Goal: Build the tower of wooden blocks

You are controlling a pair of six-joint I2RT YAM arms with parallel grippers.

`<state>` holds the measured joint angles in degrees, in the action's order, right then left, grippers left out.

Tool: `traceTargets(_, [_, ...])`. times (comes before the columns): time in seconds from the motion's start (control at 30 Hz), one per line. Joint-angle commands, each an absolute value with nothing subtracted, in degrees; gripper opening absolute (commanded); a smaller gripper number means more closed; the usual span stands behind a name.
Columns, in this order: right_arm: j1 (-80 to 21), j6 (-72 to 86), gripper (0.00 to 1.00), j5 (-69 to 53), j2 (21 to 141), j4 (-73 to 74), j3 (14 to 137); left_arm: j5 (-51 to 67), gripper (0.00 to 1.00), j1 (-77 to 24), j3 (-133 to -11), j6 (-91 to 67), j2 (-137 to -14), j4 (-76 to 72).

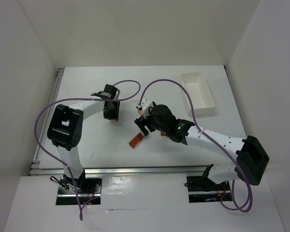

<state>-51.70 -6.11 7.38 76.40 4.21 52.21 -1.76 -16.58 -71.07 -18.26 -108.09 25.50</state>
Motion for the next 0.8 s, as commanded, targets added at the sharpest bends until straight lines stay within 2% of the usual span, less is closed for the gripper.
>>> traceTargets(0.0, [-51.5, -6.77, 0.82, 8.44, 76.46, 3.34, 52.12, -2.81, 0.19, -18.01, -70.75, -18.63, -105.83, 27.51])
traceTargets(0.1, [-51.5, -6.77, 0.82, 8.44, 76.46, 3.34, 52.12, -1.93, 0.14, -18.63, -70.14, -18.63, -102.84, 27.51])
traceTargets(0.4, [-51.5, -5.72, 0.82, 8.44, 75.94, 3.34, 51.59, -2.72, 0.14, -29.86, -63.02, -21.52, -90.45, 29.53])
traceTargets(0.53, [-51.5, -5.71, 0.82, 9.58, 75.94, 3.87, 51.59, -4.31, 0.21, -35.31, -61.09, -24.25, -87.9, 32.16])
traceTargets(0.77, [-51.5, -5.19, 0.82, 13.62, 72.43, 5.1, 51.59, -9.23, 0.21, -42.26, -59.68, -29.7, -86.75, 36.39])
